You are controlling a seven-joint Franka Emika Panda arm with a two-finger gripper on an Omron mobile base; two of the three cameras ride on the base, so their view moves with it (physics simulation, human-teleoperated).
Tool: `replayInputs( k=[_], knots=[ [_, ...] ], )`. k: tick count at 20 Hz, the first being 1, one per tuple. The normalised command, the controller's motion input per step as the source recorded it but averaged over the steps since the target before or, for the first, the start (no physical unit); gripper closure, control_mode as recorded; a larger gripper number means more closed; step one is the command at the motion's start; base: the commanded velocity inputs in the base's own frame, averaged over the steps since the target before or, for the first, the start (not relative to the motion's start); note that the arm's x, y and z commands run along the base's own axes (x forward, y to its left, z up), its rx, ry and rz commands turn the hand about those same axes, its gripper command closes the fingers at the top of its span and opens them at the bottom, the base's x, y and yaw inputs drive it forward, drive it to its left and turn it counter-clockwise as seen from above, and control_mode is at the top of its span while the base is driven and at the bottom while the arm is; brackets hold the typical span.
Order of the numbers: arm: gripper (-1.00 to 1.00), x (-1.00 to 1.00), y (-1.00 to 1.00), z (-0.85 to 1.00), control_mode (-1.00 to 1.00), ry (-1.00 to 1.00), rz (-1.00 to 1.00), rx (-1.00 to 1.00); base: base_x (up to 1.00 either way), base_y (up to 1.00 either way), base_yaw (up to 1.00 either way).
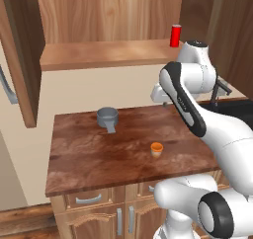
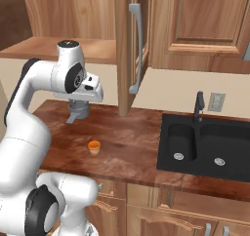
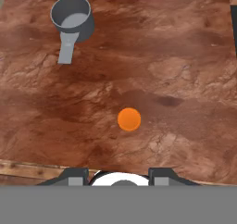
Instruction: Pick the jam and jam from the counter and place them in the cabinets closest to them.
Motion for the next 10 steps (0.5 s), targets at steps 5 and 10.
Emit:
replayInputs(
  k=[5, 10],
  knots=[
    [-1.0, 0.0, 0.0, -0.2, -1.0, 0.01, 0.0, -0.02, 0.0, 0.0, 0.0],
    [-1.0, -0.01, 0.0, -0.35, -1.0, 0.02, 0.0, -0.04, 0.0, 0.0, 0.0]
  ],
)
